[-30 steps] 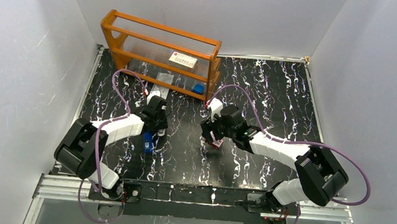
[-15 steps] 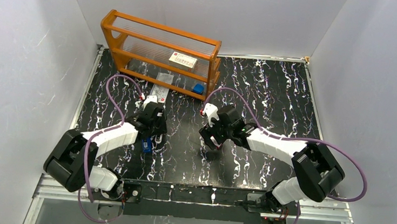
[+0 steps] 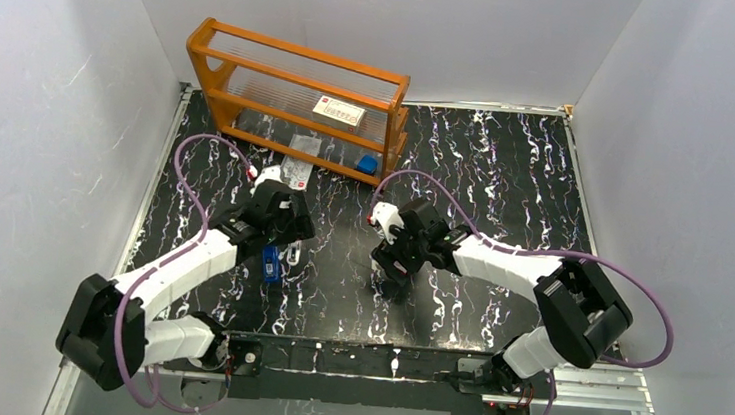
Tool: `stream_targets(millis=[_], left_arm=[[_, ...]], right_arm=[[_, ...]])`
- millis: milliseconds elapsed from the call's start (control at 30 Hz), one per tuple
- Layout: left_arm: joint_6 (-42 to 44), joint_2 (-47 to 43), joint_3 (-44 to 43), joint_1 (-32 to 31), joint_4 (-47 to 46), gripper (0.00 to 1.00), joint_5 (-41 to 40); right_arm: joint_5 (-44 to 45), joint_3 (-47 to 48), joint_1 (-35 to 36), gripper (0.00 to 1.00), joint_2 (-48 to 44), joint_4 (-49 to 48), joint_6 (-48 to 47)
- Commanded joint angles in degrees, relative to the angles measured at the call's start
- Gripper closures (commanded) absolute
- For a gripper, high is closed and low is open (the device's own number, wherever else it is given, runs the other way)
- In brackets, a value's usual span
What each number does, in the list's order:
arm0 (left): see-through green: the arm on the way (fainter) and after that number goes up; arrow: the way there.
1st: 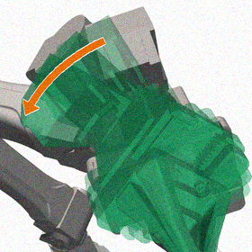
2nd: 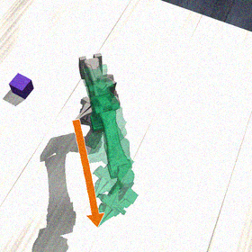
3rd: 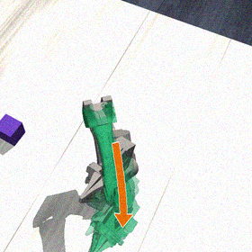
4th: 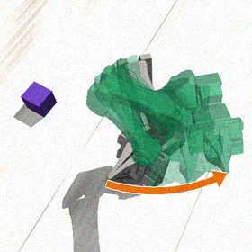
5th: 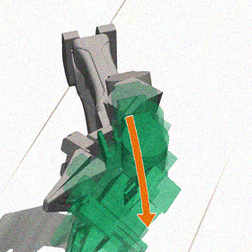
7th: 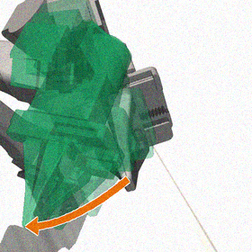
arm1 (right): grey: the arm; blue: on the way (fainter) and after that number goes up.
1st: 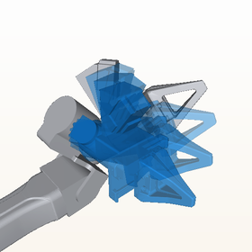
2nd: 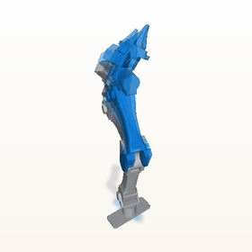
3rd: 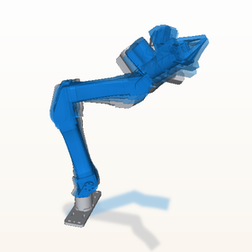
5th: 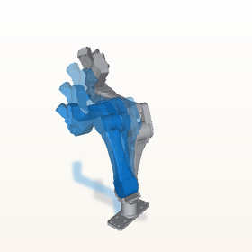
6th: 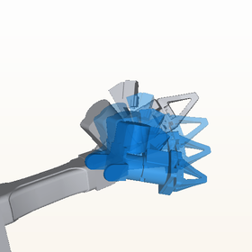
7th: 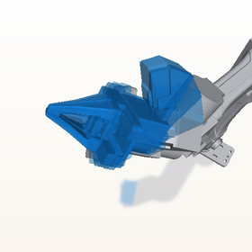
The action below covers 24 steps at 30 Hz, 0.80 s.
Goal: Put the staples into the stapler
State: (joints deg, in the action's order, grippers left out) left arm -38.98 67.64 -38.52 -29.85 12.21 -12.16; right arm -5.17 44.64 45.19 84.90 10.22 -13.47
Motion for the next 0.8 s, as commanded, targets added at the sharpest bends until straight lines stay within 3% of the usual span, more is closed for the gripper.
stream_targets(millis=[0, 133, 467, 533, 633, 767], left_arm=[[-3.3, -4.1, -2.8, -0.1, 6.8, 0.23, 4.8], [-4.3, -7.2, -3.7, -0.1, 8.1, 0.27, 9.9], [-9.3, -5.7, -1.6, 0.0, -0.3, 0.36, 28.1], [-10.6, -5.0, -0.8, 0.0, -2.9, 0.38, 30.6], [-12.2, -3.4, 0.0, 0.4, -6.5, 0.42, 34.6], [-14.1, -1.8, 1.1, 1.5, -10.0, 0.43, 38.6]], right_arm=[[-0.3, 2.5, 0.0, 0.2, 0.4, 1.7, -2.3], [0.3, 1.9, 0.0, 0.27, 0.8, 1.4, -4.9], [1.9, 3.8, 0.0, 0.32, 5.6, -0.2, -8.1], [2.0, 3.9, 0.0, 0.39, 6.3, -0.7, -8.1], [-0.7, 4.6, -0.1, 0.59, 6.8, -0.1, -9.5], [-5.9, 4.5, -0.6, 0.63, 5.1, 1.2, -13.0]])
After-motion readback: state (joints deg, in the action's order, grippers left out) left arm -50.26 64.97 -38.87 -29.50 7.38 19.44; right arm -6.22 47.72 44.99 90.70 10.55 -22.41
